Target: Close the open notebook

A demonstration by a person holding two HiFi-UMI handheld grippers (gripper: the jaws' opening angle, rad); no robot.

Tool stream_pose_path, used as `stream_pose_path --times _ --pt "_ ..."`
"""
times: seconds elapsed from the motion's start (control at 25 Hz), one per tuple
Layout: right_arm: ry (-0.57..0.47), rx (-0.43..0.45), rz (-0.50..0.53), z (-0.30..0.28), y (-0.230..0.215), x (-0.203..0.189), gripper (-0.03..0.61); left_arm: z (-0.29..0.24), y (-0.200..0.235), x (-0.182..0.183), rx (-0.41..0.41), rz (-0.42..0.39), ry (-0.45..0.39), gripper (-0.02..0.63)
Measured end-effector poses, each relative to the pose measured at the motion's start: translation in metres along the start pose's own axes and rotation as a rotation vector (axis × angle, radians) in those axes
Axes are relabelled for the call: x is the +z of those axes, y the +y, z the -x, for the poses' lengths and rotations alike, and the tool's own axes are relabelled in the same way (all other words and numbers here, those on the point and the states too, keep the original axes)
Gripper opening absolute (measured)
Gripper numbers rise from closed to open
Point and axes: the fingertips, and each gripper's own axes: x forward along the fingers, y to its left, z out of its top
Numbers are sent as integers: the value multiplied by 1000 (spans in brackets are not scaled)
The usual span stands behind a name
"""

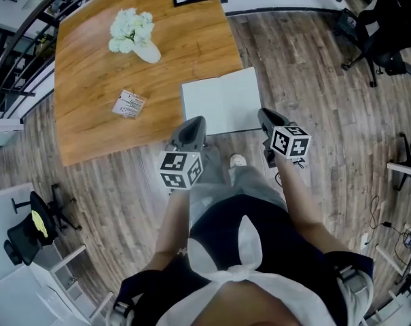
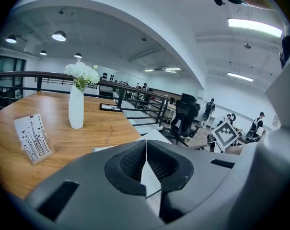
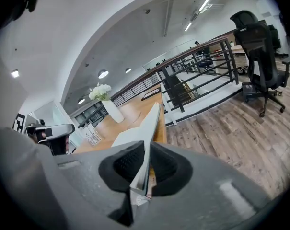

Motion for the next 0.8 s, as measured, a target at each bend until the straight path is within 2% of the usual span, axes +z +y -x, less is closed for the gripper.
stream_pose_path --times 0.48,0.8 --pt "-33 36 8 4 28 13 37 11 15 -2 5 11 -6 20" --pt "-50 54 19 4 43 17 40 18 24 -16 18 36 2 20"
